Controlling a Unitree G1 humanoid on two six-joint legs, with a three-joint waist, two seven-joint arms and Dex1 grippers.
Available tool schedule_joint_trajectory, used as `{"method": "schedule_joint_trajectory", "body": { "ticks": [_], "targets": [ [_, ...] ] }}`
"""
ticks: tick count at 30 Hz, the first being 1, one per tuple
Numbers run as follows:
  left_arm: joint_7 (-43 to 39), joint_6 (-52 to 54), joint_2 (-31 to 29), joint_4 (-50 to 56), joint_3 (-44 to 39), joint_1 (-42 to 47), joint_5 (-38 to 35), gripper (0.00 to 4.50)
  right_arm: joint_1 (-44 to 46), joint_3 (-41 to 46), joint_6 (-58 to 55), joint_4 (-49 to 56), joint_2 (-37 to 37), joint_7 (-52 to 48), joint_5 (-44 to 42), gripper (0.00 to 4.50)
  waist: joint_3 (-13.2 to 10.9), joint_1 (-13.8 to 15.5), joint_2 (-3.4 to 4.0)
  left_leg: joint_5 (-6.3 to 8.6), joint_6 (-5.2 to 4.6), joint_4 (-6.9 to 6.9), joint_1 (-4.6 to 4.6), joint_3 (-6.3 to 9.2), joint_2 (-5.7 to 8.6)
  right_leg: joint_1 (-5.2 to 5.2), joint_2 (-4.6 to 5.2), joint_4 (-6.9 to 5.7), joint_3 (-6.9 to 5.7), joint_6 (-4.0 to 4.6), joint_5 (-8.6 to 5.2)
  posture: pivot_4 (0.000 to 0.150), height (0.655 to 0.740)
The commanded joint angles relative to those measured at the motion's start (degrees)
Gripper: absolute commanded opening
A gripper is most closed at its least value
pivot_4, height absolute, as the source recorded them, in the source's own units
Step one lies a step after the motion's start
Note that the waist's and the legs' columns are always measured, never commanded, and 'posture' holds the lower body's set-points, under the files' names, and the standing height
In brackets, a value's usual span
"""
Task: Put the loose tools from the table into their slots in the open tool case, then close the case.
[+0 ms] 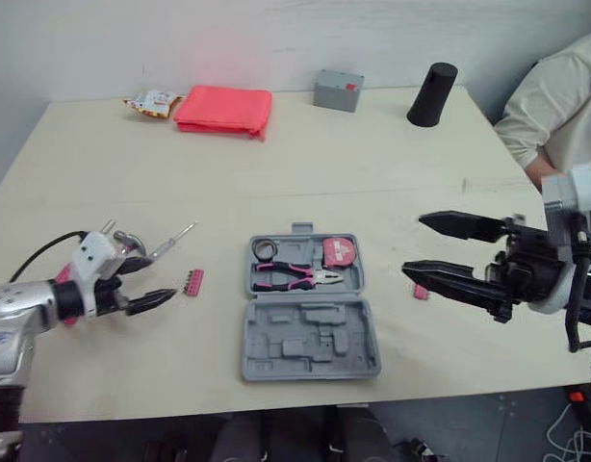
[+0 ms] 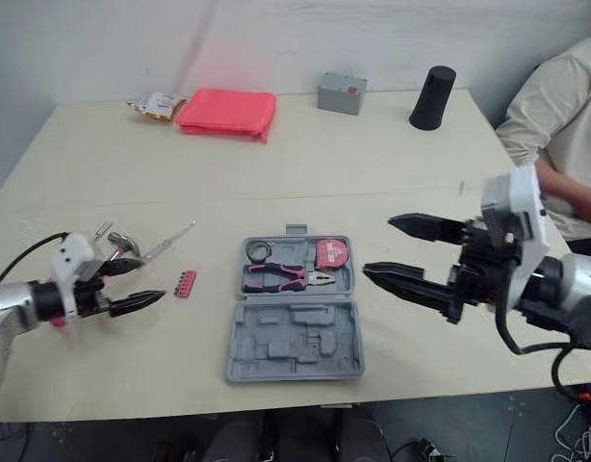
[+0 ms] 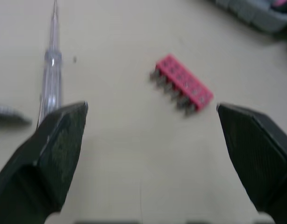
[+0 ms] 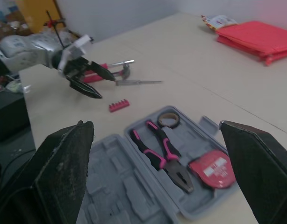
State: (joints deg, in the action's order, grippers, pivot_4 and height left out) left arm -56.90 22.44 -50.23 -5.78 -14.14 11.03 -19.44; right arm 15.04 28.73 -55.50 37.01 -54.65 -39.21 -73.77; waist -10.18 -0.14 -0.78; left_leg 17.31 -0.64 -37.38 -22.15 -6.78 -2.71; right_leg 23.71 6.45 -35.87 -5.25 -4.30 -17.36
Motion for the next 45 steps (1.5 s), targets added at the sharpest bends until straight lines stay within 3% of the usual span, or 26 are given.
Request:
{"method": "schedule_joint_trajectory", "body": {
  "ticks": [1,10,18,22,37,40,43,45],
  "targets": [
    [1.52,-4.17,0.1,-4.04,3.95,5.71,4.57,4.47,4.39,-3.02,1.1,1.06,-0.58,3.33,-5.12,4.5,0.01,0.09,-0.04,-0.01,0.01,-0.01,-0.02,-0.01,0.01,0.0,0.0,0.02,-0.02,-0.02,0.01,0.15,0.74],
    [0.62,-8.57,2.87,-22.61,11.35,21.49,10.47,4.47,4.64,-6.63,2.64,1.77,-0.5,5.25,-5.48,4.5,0.04,0.22,-0.1,0.02,-0.06,-0.49,-0.17,-0.1,0.01,-0.04,-0.03,-0.01,-0.53,-0.2,0.11,0.15,0.74],
    [0.73,-12.3,2.85,-32.23,15.48,25.97,16.35,4.47,2.54,-7.42,4.28,2.61,-0.51,5.26,-3.89,4.5,0.02,0.16,-0.15,0.01,-0.05,-0.61,-0.21,-0.17,-0.01,-0.06,-0.1,-0.09,-0.6,-0.26,0.14,0.15,0.74],
    [1.09,-13.39,2.95,-36.01,15.79,28.26,17.34,2.81,1.89,-7.13,4.81,2.95,-0.75,5.67,-4.19,4.5,0.03,0.06,-0.15,0.03,-0.09,-0.68,-0.16,-0.17,-0.02,-0.07,-0.06,-0.08,-0.58,-0.26,0.14,0.15,0.74],
    [-0.57,-16.11,0.88,-42.24,16.34,29.91,18.86,2.81,0.28,-6.92,6.68,2.69,-1.58,4.49,-1.01,4.5,0.04,-0.01,-0.17,0.07,-0.16,-0.68,-0.13,-0.17,-0.05,-0.07,-0.08,-0.12,-0.58,-0.26,0.14,0.15,0.74],
    [-0.65,-16.22,1.73,-41.75,16.39,29.91,18.58,2.01,0.1,-6.98,7.03,2.76,-1.49,4.58,-1.07,4.5,0.04,0.05,-0.17,0.07,-0.16,-0.68,-0.13,-0.17,-0.05,-0.07,-0.08,-0.12,-0.58,-0.26,0.14,0.15,0.74],
    [-0.98,-15.33,2.46,-40.19,16.29,29.44,18.14,0.64,-0.1,-6.89,7.23,2.77,-1.46,4.58,-0.62,4.5,0.04,0.13,-0.17,0.07,-0.17,-0.68,-0.12,-0.15,-0.04,-0.08,-0.08,-0.14,-0.59,-0.26,0.14,0.15,0.74],
    [-1.42,-15.17,2.27,-39.19,15.93,28.81,17.81,0.05,-0.2,-6.95,7.35,3.02,-1.54,4.65,-0.51,4.5,0.04,0.15,-0.17,0.07,-0.17,-0.68,-0.13,-0.15,-0.04,-0.08,-0.07,-0.16,-0.6,-0.26,0.14,0.15,0.74]
  ]
}}
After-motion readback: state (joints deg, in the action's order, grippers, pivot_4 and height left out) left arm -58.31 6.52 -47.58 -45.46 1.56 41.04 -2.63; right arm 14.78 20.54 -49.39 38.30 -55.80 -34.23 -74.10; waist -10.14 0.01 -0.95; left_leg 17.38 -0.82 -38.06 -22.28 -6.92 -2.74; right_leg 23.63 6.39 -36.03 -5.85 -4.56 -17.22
